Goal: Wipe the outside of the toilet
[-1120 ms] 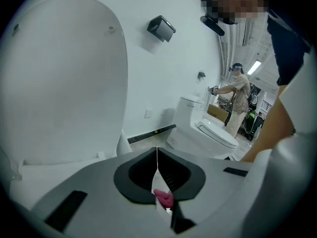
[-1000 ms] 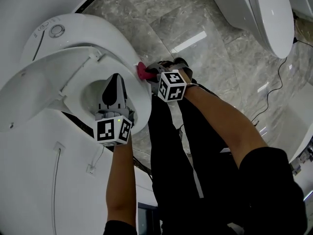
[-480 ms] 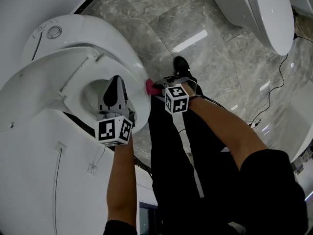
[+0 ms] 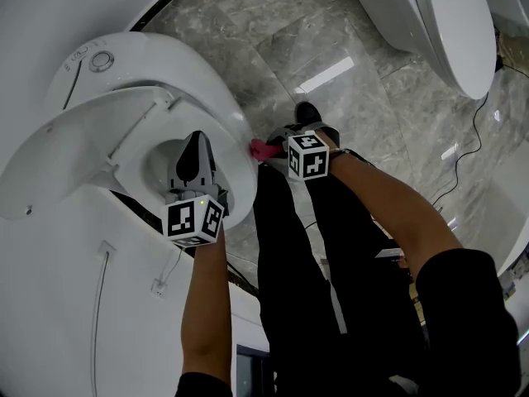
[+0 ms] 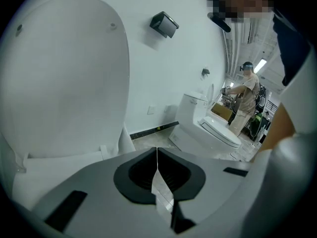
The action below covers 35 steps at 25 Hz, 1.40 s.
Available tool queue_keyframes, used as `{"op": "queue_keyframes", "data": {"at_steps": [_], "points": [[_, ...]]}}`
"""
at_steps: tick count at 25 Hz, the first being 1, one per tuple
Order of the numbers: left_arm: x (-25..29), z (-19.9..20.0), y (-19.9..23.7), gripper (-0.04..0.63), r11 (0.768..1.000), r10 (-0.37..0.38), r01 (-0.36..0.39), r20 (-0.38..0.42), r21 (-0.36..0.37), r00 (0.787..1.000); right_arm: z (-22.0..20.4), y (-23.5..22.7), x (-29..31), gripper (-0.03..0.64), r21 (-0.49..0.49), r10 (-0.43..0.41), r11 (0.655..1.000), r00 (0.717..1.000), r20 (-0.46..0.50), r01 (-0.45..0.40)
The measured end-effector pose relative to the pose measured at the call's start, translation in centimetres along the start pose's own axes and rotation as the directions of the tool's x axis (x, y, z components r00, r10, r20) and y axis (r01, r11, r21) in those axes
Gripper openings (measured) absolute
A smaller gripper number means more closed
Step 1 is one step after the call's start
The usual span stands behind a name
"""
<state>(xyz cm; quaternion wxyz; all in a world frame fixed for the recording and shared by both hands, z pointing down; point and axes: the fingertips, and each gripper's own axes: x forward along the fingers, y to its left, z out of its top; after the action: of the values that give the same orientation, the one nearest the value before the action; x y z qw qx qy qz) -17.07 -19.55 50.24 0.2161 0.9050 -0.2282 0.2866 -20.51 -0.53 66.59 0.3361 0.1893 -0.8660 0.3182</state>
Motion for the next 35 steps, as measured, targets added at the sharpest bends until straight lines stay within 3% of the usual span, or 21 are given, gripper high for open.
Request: {"op": "queue_keyframes", "data": {"at_steps": [3,8,12,18,23,29,35], "points": [[0.2,0.7,0.4,0.018,1.000,0.012,-0.012,0.005,0.001,1.000,2.4,-6.4,-3.6,0.129,0.041,-0.127,0.991,0.989,0.079,0.124],[0.8,2.1,0.8,0.018,1.000,0.025,-0.025,0.014,0.012,1.000,7.8,-16.6,-9.1,0.129,0.076,-0.300,0.954,0.936,0.183,0.291],[0.8,3.2,1.4,0.020,0.999,0.053,-0.053,0.019,-0.005,0.998,12.8,-22.7,-11.1,0.129,0.090,-0.377,0.926,0.892,0.248,0.366],[2.0,3.8,2.9,0.018,0.995,0.095,-0.094,0.021,-0.009,0.995,18.3,-28.0,-10.8,0.129,0.091,-0.461,0.886,0.840,0.286,0.455],[2.8,4.0,3.8,0.020,0.994,0.108,-0.108,0.020,-0.014,0.994,20.4,-28.4,-8.9,0.129,0.013,-0.429,0.896,0.855,0.291,0.444],[2.9,3.7,3.5,0.018,0.994,0.103,-0.101,0.027,-0.047,0.994,20.3,-26.8,-7.3,0.129,0.062,-0.362,0.930,0.873,0.328,0.363],[2.6,2.1,2.8,0.018,0.996,0.080,-0.080,0.005,-0.051,0.997,17.4,-24.1,-5.8,0.129,0.062,-0.316,0.948,0.899,0.303,0.312]]}}
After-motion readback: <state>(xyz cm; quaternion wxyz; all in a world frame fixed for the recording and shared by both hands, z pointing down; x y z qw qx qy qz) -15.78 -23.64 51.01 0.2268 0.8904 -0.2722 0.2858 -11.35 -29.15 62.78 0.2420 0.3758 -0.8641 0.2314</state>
